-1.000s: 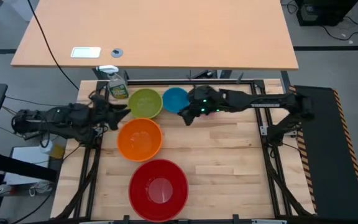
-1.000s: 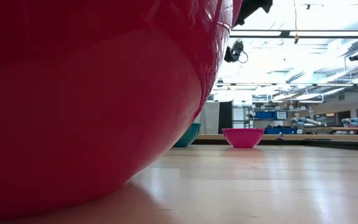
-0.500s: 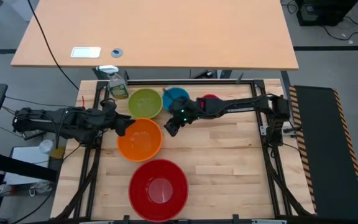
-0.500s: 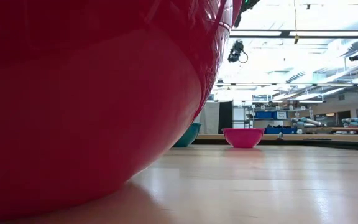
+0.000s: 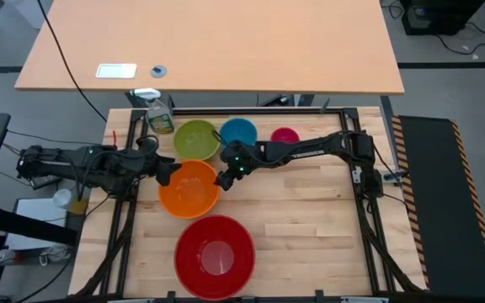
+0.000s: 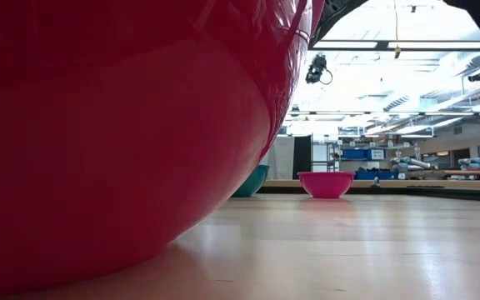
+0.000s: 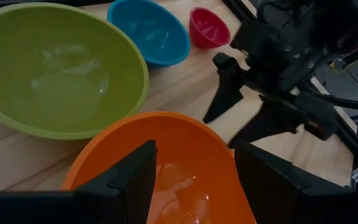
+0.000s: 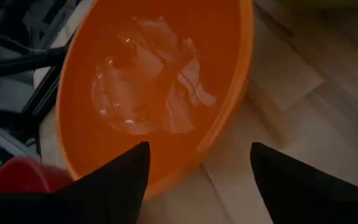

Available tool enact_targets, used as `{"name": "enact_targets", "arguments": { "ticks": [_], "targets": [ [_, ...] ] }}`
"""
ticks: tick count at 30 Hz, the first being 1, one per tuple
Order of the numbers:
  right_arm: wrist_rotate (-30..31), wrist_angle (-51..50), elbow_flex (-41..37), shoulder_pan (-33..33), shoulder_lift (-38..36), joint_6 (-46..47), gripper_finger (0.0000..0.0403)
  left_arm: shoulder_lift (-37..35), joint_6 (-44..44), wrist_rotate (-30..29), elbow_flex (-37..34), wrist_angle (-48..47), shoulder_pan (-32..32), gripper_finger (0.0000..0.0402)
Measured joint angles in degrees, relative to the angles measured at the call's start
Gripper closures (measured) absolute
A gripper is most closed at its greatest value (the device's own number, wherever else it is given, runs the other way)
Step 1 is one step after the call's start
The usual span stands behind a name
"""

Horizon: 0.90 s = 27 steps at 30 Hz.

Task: Nest bowls inside each other
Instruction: Stack the orange bowl into the red bowl

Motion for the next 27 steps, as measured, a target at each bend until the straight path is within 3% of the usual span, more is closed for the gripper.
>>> {"name": "enact_targets", "arguments": {
  "ticks": [9, 27],
  "targets": [
    [6.41, 2.11, -0.04, 0.2, 2.1, 0.12, 0.0134, 0.07, 0.0, 0.14, 0.0, -0.26, 0.0, 0.0182],
    [9.71, -1.97, -0.04, 0.19, 2.1, 6.12, 0.0276, 0.07, 0.28, 0.14, -0.02, -0.29, 0.0, 0.0182]
  ]
}}
